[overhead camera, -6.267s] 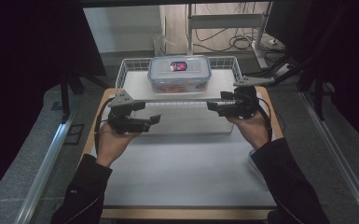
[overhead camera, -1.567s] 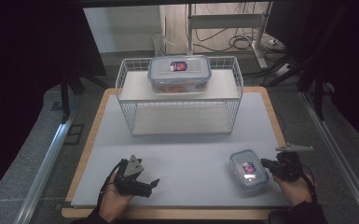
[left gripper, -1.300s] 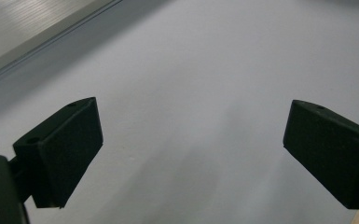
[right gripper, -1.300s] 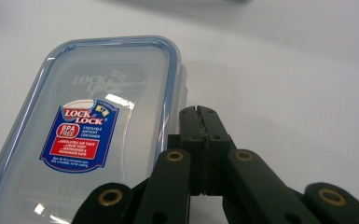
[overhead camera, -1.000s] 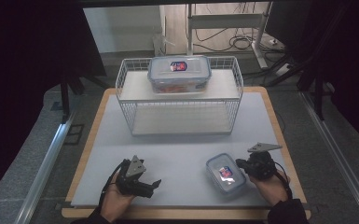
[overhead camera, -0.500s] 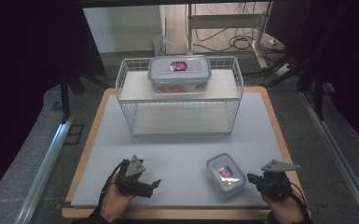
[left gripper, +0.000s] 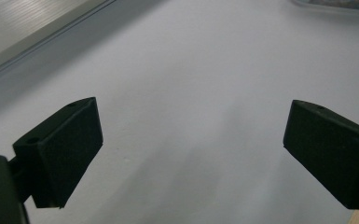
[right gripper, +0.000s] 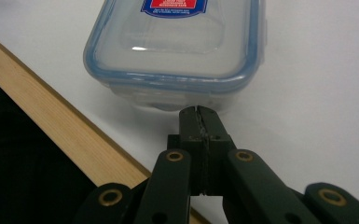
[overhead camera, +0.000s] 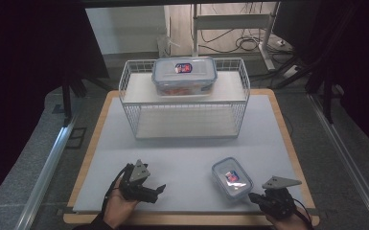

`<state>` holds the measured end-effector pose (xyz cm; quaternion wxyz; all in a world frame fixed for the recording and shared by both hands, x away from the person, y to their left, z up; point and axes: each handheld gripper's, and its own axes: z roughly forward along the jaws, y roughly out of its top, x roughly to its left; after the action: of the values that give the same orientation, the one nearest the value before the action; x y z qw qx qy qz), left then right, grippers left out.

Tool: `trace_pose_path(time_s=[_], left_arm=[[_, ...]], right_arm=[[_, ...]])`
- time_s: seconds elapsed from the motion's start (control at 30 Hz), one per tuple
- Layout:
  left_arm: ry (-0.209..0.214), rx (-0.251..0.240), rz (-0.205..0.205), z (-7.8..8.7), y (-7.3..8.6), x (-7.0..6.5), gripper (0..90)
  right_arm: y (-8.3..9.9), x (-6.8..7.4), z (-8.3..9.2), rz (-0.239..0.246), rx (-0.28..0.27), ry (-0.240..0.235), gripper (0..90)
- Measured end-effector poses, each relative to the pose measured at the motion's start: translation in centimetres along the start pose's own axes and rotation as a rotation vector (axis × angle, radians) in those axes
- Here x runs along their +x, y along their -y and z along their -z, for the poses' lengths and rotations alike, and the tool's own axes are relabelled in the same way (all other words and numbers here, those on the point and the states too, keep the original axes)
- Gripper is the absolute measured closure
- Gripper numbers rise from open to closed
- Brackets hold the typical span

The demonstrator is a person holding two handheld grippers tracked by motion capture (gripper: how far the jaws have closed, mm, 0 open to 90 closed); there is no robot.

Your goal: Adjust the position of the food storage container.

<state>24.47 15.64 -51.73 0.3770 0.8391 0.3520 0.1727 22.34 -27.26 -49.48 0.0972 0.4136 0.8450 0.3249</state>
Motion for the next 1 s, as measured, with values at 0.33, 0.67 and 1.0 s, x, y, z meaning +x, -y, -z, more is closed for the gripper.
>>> trace_pose_path(time_s=[0.33,0.67,1.0], left_arm=[[0.015,0.004,-0.002,-0.4,-0.2,-0.2,4.6],[0.037,0.012,0.011,-0.9,-0.3,-0.3,4.6],[0.034,0.004,0.025,-0.8,-0.3,0.0,4.7]], right_arm=[[-1.8,-2.4,-1.5,-0.017,0.019,0.032,89.9],[-4.7,-4.7,-3.7,-0.021,0.031,0.059,89.8],[-7.0,-4.9,-5.8,-0.005,0.035,0.053,89.8]])
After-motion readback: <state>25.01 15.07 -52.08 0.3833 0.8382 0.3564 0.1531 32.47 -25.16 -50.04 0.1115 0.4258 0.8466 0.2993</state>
